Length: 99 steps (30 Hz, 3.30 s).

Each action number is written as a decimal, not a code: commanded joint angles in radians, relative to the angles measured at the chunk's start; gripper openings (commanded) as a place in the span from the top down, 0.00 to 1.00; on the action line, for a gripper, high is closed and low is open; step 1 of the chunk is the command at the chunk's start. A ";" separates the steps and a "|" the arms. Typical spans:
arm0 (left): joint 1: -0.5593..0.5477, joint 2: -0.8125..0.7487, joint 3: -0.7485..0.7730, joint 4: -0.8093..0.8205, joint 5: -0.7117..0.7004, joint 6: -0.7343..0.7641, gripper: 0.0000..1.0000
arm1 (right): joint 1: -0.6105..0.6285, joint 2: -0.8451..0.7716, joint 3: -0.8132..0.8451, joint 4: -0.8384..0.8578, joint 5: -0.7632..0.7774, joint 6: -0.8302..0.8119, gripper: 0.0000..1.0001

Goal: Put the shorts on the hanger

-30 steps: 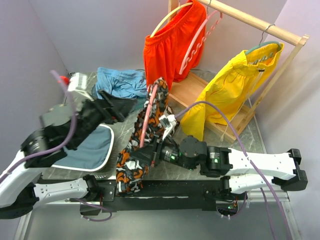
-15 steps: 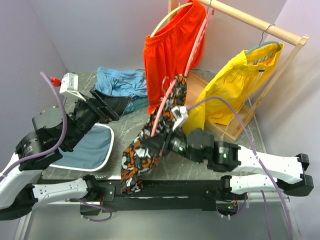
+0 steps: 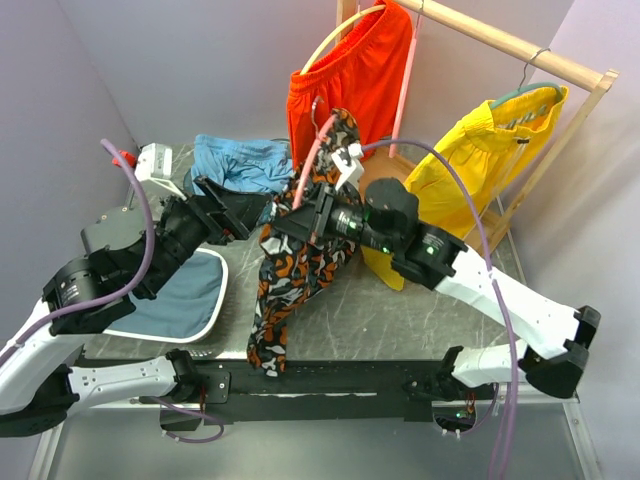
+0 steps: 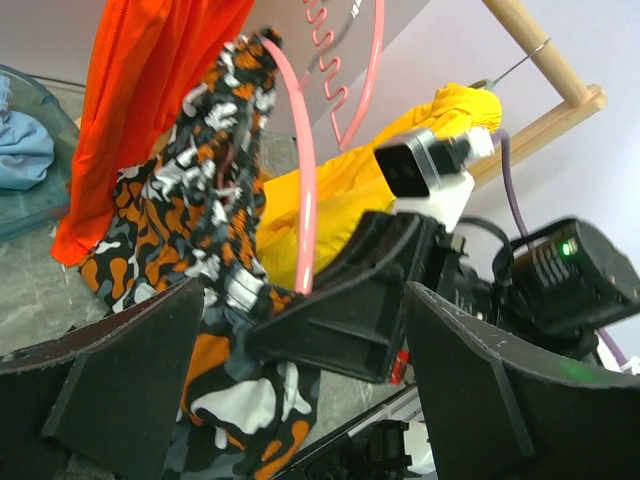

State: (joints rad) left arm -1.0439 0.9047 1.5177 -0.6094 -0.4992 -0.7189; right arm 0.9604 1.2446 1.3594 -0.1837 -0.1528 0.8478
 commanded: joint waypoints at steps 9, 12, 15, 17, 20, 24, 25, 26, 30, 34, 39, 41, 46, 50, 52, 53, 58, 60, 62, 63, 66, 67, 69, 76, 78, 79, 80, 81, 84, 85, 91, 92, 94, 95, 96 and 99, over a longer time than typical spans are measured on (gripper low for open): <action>0.001 0.023 0.052 0.039 -0.013 0.039 0.14 | -0.202 0.151 0.355 -0.046 -0.073 -0.113 1.00; 0.001 0.026 0.059 0.043 -0.016 0.044 0.15 | -0.259 0.214 0.432 -0.049 -0.161 -0.131 1.00; 0.001 0.036 0.073 0.046 -0.016 0.049 0.15 | -0.302 0.266 0.501 -0.062 -0.224 -0.161 1.00; 0.001 0.040 0.078 0.051 -0.013 0.052 0.15 | -0.350 0.298 0.527 -0.059 -0.266 -0.167 1.00; 0.001 0.048 0.076 0.057 -0.018 0.058 0.15 | -0.399 0.329 0.569 -0.063 -0.297 -0.174 1.00; 0.001 0.059 0.079 0.065 -0.019 0.070 0.15 | -0.442 0.368 0.647 -0.085 -0.277 -0.199 1.00; 0.001 0.060 0.081 0.066 -0.018 0.070 0.15 | -0.453 0.374 0.659 -0.092 -0.272 -0.196 1.00; 0.001 0.063 0.084 0.065 -0.018 0.070 0.15 | -0.475 0.381 0.665 -0.092 -0.274 -0.190 1.00; 0.001 0.066 0.084 0.068 -0.019 0.078 0.15 | -0.496 0.340 0.624 -0.086 -0.202 -0.205 1.00; 0.001 0.063 0.073 0.076 -0.010 0.078 0.15 | -0.523 0.303 0.600 -0.097 -0.177 -0.237 1.00; 0.002 0.059 0.067 0.077 -0.009 0.079 0.15 | -0.531 0.193 0.471 -0.074 -0.107 -0.248 1.00; 0.002 0.062 0.067 0.073 -0.007 0.079 0.15 | -0.532 0.132 0.410 -0.062 -0.079 -0.251 1.00; 0.002 0.063 0.061 0.076 -0.001 0.079 0.15 | -0.532 -0.006 0.291 -0.024 -0.010 -0.250 1.00; 0.002 0.068 0.056 0.082 0.001 0.079 0.15 | -0.532 0.015 0.328 -0.054 -0.076 -0.251 1.00; 0.002 0.074 0.059 0.079 0.001 0.078 0.15 | -0.532 0.047 0.343 -0.059 -0.115 -0.242 1.00; 0.002 0.076 0.059 0.079 0.001 0.078 0.15 | -0.531 0.059 0.360 -0.062 -0.125 -0.239 1.00; 0.005 0.085 0.062 0.080 -0.001 0.084 0.14 | -0.532 0.153 0.443 -0.062 -0.157 -0.230 1.00; 0.010 0.094 0.067 0.077 0.002 0.084 0.14 | -0.532 0.190 0.489 -0.080 -0.163 -0.240 1.00; 0.016 0.102 0.072 0.077 0.007 0.088 0.14 | -0.531 0.234 0.547 -0.082 -0.157 -0.250 1.00; 0.019 0.102 0.072 0.076 0.008 0.090 0.14 | -0.531 0.260 0.563 -0.079 -0.156 -0.251 1.00; 0.039 0.111 0.073 0.076 0.025 0.090 0.14 | -0.532 0.324 0.638 -0.082 -0.162 -0.247 1.00; 0.045 0.114 0.073 0.077 0.031 0.091 0.14 | -0.532 0.341 0.668 -0.076 -0.168 -0.240 1.00; 0.065 0.118 0.072 0.080 0.054 0.090 0.14 | -0.531 0.380 0.688 -0.054 -0.162 -0.220 1.00; 0.133 0.111 0.059 0.080 0.116 0.085 0.14 | -0.534 0.478 0.828 -0.060 -0.096 -0.211 1.00; 0.153 0.108 0.055 0.083 0.134 0.085 0.14 | -0.534 0.507 0.857 -0.063 -0.082 -0.211 1.00; 0.157 0.105 0.049 0.086 0.142 0.084 0.14 | -0.534 0.516 0.880 -0.066 -0.077 -0.214 1.00; 0.169 0.105 0.045 0.086 0.149 0.084 0.14 | -0.537 0.526 0.894 -0.066 -0.068 -0.213 1.00; 0.176 0.103 0.042 0.088 0.155 0.082 0.14 | -0.542 0.542 0.906 -0.072 -0.068 -0.208 1.00; 0.196 0.102 0.035 0.091 0.174 0.082 0.14 | -0.561 0.565 0.937 -0.079 -0.076 -0.196 1.00; 0.200 0.102 0.032 0.092 0.183 0.082 0.14 | -0.569 0.567 0.943 -0.079 -0.077 -0.193 1.00; 0.235 0.105 0.016 0.105 0.215 0.081 0.14 | -0.604 0.561 0.903 -0.042 -0.093 -0.164 1.00; 0.240 0.106 0.013 0.108 0.223 0.079 0.14 | -0.606 0.562 0.899 -0.039 -0.091 -0.159 1.00; 0.249 0.109 0.006 0.114 0.234 0.076 0.14 | -0.614 0.567 0.896 -0.039 -0.094 -0.148 1.00; 0.252 0.109 0.003 0.114 0.241 0.075 0.14 | -0.615 0.569 0.893 -0.040 -0.093 -0.145 1.00; 0.255 0.108 -0.004 0.118 0.244 0.075 0.14 | -0.615 0.570 0.886 -0.039 -0.096 -0.144 1.00; 0.269 0.109 -0.007 0.122 0.260 0.073 0.14 | -0.618 0.578 0.874 -0.039 -0.100 -0.130 1.00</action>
State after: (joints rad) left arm -0.7906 1.0195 1.5169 -0.5350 -0.2825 -0.6476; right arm 0.3637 1.8374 2.2230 -0.3546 -0.2672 0.7280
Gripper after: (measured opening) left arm 0.859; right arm 0.220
